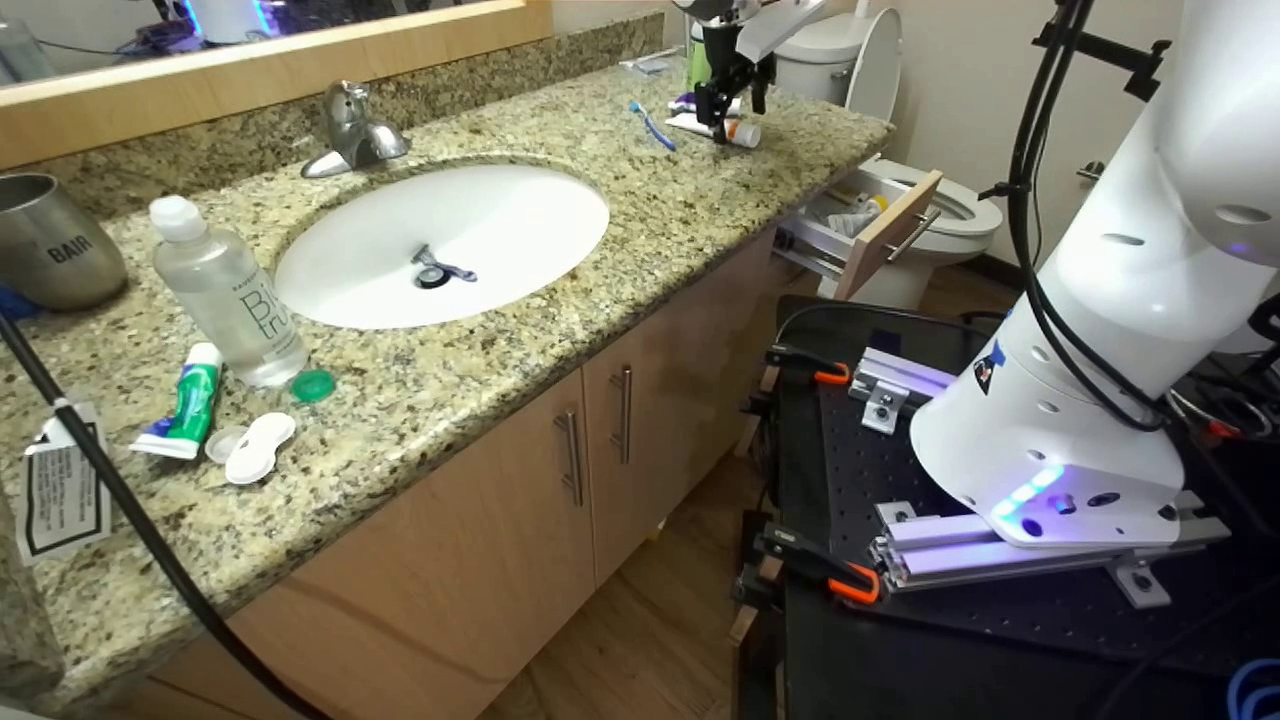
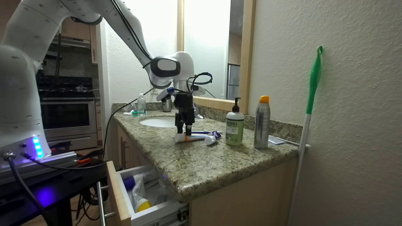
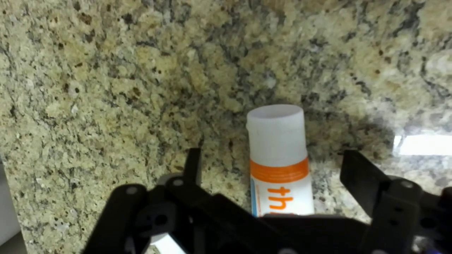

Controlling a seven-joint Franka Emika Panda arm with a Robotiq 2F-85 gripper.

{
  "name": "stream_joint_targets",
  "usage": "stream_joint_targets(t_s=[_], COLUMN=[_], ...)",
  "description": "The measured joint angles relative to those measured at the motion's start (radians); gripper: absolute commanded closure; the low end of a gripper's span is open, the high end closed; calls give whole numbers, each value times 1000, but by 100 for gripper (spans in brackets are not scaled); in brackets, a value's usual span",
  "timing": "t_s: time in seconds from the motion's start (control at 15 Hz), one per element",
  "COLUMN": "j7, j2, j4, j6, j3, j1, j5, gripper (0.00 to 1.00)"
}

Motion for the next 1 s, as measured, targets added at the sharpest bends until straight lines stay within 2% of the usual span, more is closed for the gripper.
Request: stream_joint_targets(t_s=[0.07,0.67,1.0], j7=[4,7,-2], j2=[0,4,-4], j4=[0,21,28], j6=[0,-18,-28], j3=[1,26,43], j1=[0,-35,-47], j5=[0,15,38], gripper=[26,88,88])
